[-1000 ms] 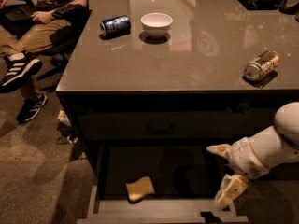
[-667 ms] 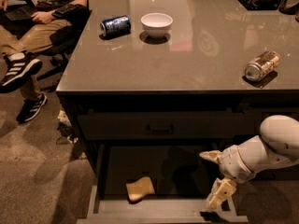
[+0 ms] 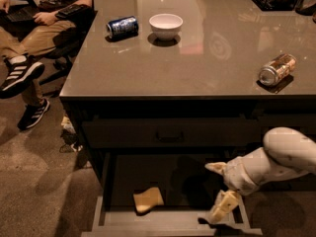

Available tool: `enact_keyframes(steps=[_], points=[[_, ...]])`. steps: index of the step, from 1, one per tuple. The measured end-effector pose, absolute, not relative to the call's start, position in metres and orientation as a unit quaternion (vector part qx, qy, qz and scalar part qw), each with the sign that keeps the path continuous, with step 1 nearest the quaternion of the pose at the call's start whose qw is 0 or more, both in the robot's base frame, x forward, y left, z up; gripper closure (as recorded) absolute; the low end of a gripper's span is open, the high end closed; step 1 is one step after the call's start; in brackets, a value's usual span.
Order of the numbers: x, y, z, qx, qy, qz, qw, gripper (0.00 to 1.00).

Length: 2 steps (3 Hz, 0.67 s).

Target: Pick sponge from middle drawer and place on counter

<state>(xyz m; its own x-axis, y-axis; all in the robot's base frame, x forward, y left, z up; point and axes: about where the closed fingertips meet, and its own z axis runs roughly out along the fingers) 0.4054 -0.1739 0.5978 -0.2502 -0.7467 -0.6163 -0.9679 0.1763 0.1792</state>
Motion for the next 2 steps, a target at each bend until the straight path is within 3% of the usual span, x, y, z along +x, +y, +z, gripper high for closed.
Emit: enact_keyframes(steps=[2], points=[[0.453, -0.132, 0.521, -0.565, 0.732, 0.273, 0.265, 0.0]])
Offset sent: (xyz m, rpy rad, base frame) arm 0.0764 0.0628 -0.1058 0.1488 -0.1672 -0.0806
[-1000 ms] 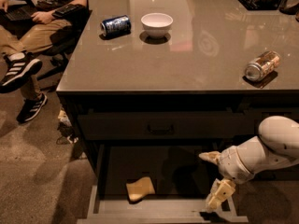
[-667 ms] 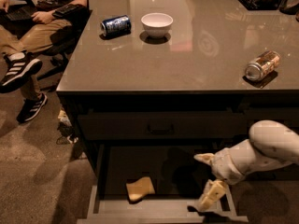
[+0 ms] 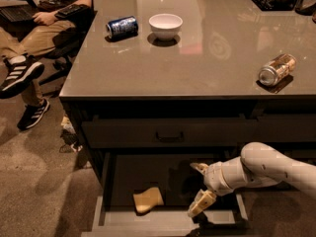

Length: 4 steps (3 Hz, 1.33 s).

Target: Pick sponge from middle drawer and place on counter

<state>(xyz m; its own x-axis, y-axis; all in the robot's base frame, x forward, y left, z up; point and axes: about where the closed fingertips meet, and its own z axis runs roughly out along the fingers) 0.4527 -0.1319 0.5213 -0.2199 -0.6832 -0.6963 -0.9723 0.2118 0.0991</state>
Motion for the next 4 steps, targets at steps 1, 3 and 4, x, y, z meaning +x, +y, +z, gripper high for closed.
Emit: enact_keyframes(steps=[1, 3, 4], points=[[0.453, -0.132, 0.521, -0.566, 0.732, 0.273, 0.265, 0.0], [0.491, -0.092, 0.47, -0.589, 0.716, 0.262, 0.267, 0.0], [0.502, -0.064, 0.445, -0.603, 0.707, 0.257, 0.264, 0.0]])
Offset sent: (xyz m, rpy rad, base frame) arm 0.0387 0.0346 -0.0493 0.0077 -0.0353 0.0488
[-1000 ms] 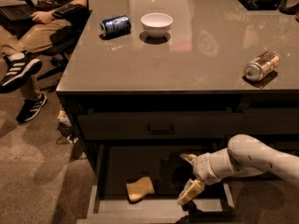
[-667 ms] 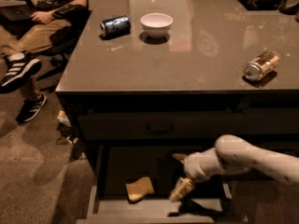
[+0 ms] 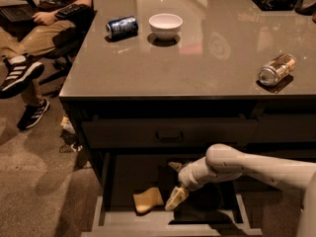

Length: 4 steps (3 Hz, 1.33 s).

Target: Pick sponge from middle drawer and place on counter

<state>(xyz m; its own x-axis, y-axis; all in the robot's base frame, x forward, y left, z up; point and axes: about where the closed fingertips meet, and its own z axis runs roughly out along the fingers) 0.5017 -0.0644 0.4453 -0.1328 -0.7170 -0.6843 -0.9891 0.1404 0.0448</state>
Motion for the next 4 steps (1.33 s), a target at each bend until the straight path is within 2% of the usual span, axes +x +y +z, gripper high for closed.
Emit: enact_keyframes(steps=[4], points=[[0.504, 0.004, 0.381, -0.631, 0.7, 0.23, 0.245, 0.0]])
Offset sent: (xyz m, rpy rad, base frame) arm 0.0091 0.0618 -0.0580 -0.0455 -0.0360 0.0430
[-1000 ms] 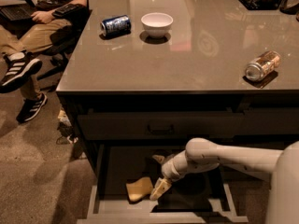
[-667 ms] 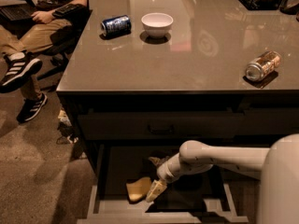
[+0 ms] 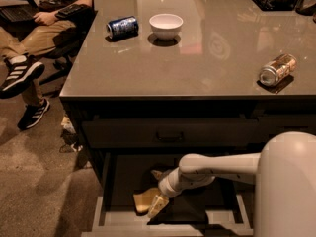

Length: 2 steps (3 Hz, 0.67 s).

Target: Pick sponge from middle drawer and place on counter

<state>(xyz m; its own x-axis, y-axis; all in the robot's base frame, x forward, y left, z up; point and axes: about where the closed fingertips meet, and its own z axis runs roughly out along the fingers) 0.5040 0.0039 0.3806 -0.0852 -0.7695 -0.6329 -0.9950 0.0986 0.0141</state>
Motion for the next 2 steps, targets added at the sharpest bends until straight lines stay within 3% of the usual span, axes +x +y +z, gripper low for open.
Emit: enact_keyframes(steps=[1, 2], points=[[0.5036, 0.012, 0.3671, -0.637, 0.701, 0.218, 0.236, 0.04], [0.5031, 0.0136, 0.3612, -0.637, 0.701, 0.218, 0.235, 0.27]])
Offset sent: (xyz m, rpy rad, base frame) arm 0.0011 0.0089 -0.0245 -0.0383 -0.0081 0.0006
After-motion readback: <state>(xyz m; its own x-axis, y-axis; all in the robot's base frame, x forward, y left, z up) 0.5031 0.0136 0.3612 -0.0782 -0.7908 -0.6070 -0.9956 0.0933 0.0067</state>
